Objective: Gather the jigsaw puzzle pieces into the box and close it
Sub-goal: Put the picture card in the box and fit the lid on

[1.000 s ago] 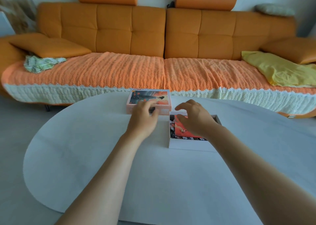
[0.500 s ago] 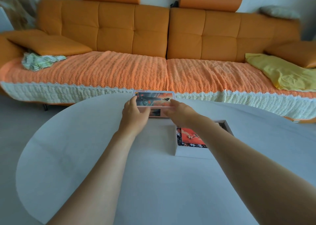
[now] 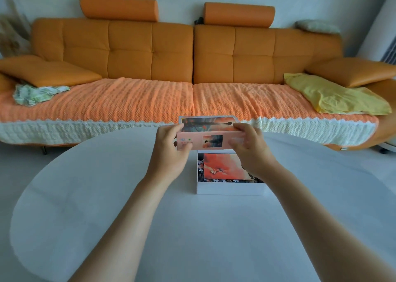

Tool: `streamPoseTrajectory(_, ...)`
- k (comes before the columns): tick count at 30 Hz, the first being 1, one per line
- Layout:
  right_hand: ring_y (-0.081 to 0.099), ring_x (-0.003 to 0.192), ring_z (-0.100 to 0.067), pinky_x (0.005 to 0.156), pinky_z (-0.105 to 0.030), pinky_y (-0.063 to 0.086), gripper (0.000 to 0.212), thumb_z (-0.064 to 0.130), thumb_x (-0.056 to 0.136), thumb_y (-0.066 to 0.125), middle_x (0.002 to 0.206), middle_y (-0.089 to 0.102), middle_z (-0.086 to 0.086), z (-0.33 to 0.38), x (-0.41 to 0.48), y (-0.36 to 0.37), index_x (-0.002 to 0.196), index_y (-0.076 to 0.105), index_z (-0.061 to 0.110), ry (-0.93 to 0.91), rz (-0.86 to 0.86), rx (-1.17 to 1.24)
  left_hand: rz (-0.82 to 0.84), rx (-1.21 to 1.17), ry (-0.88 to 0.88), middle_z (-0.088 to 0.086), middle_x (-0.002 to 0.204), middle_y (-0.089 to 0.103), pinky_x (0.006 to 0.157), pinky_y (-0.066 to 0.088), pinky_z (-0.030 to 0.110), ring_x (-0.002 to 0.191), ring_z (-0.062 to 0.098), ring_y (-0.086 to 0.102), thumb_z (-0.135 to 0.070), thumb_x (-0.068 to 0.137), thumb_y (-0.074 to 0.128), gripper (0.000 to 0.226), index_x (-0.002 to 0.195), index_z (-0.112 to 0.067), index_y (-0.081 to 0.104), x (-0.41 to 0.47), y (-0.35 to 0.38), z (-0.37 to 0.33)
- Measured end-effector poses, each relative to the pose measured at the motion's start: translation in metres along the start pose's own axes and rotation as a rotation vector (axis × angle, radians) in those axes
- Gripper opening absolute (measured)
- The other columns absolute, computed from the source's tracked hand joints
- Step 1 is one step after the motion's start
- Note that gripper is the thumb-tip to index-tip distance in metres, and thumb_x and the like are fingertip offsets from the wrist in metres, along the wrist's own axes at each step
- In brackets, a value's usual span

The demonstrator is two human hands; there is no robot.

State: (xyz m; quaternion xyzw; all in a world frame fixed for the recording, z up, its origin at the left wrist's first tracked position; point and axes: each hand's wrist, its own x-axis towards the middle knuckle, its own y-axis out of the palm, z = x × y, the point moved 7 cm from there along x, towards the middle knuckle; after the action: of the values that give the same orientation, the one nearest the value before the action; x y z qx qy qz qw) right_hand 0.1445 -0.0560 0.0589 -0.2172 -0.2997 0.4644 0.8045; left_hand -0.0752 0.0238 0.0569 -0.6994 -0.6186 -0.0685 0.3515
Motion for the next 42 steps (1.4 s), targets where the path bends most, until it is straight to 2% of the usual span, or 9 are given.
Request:
streamPoseTrajectory(3, 0.063, 0.095, -0.023, 0.081, -0.042, 0.055, 0.037, 0.031, 0.093, 0.053, 0.124, 0.041, 0.009, -0.018, -0.022, -0.012, 0.129, 0.047, 0.038, 0.021, -0.011, 0.058, 0.069, 0.062, 0.032, -0.004, 0.118, 0.046, 0.101, 0.037, 0.016, 0.111, 0.007, 0.053, -0.013, 0.086, 0.07, 0.044, 0.129, -0.016, 0.06, -0.02, 0.015, -0.011)
streamPoseTrajectory(9, 0.049, 0.097, -0.01, 0.07, -0.018, 0.041, 0.042, 0.02, 0.094, 0.054, 0.131, 0.043, 0.009, -0.036, -0.05, -0.02, 0.133, 0.044, 0.032, -0.014, -0.013, -0.044, 0.112, 0.145, 0.005, -0.006, 0.114, 0.047, 0.089, 0.028, -0.001, 0.102, 0.0, 0.048, -0.016, 0.087, 0.069, 0.039, 0.126, -0.016, 0.062, -0.046, 0.027, -0.018)
streamPoseTrajectory(12, 0.051, 0.097, -0.013, 0.074, -0.027, 0.049, 0.038, 0.022, 0.095, 0.055, 0.134, 0.04, 0.006, -0.038, -0.058, -0.022, 0.129, 0.044, 0.032, -0.028, -0.013, -0.047, 0.111, 0.169, 0.008, -0.005, 0.114, 0.047, 0.085, 0.023, -0.007, 0.102, -0.001, 0.046, -0.015, 0.087, 0.07, 0.039, 0.125, -0.013, 0.062, -0.053, 0.032, -0.019)
streamPoseTrajectory(15, 0.053, 0.093, -0.015, 0.072, -0.032, 0.052, 0.045, 0.02, 0.089, 0.062, 0.134, 0.038, 0.004, -0.041, -0.064, -0.021, 0.128, 0.043, 0.031, -0.052, 0.006, -0.057, 0.102, 0.169, 0.015, -0.006, 0.116, 0.046, 0.094, 0.036, 0.005, 0.104, 0.0, 0.048, -0.014, 0.08, 0.076, 0.046, 0.124, -0.013, 0.063, -0.056, 0.033, -0.022)
streamPoseTrajectory(18, 0.052, 0.092, -0.015, 0.063, -0.012, 0.043, 0.055, 0.016, 0.083, 0.069, 0.128, 0.039, 0.005, -0.048, -0.065, -0.024, 0.129, 0.045, 0.032, -0.026, 0.015, -0.059, 0.165, 0.169, 0.016, -0.006, 0.122, 0.042, 0.094, 0.052, 0.03, 0.108, 0.003, 0.048, -0.011, 0.072, 0.082, 0.062, 0.129, -0.015, 0.059, -0.06, 0.039, -0.022)
streamPoseTrajectory(20, 0.052, 0.092, -0.014, 0.061, -0.007, 0.039, 0.058, 0.018, 0.08, 0.073, 0.122, 0.041, 0.007, -0.053, -0.064, -0.027, 0.13, 0.047, 0.031, 0.015, 0.008, -0.046, 0.196, 0.191, 0.008, -0.005, 0.127, 0.042, 0.097, 0.05, 0.034, 0.114, 0.005, 0.046, -0.012, 0.072, 0.082, 0.066, 0.133, -0.018, 0.056, -0.062, 0.042, -0.021)
streamPoseTrajectory(24, 0.054, 0.095, -0.018, 0.072, -0.019, 0.047, 0.06, 0.014, 0.075, 0.078, 0.118, 0.044, 0.003, -0.057, -0.067, -0.03, 0.127, 0.052, 0.029, 0.027, -0.008, -0.02, 0.199, 0.245, 0.035, -0.001, 0.13, 0.047, 0.101, 0.038, 0.019, 0.12, 0.012, 0.049, -0.012, 0.072, 0.084, 0.066, 0.132, -0.018, 0.058, -0.062, 0.043, -0.022)
streamPoseTrajectory(31, 0.055, 0.096, -0.018, 0.078, -0.021, 0.046, 0.058, 0.009, 0.075, 0.079, 0.12, 0.045, 0.001, -0.057, -0.073, -0.031, 0.123, 0.053, 0.028, -0.036, -0.014, -0.047, 0.175, 0.262, 0.094, -0.001, 0.122, 0.051, 0.091, 0.035, 0.01, 0.107, 0.009, 0.053, -0.013, 0.066, 0.088, 0.064, 0.125, -0.016, 0.063, -0.065, 0.037, -0.027)
streamPoseTrajectory(42, 0.059, 0.093, -0.019, 0.076, -0.032, 0.056, 0.054, 0.01, 0.073, 0.08, 0.116, 0.048, 0.0, -0.051, -0.077, -0.031, 0.118, 0.054, 0.025, -0.131, -0.08, -0.098, 0.15, 0.347, 0.189, 0.003, 0.119, 0.053, 0.083, 0.053, 0.029, 0.102, 0.02, 0.061, -0.017, 0.068, 0.087, 0.061, 0.124, -0.013, 0.064, -0.071, 0.039, -0.031)
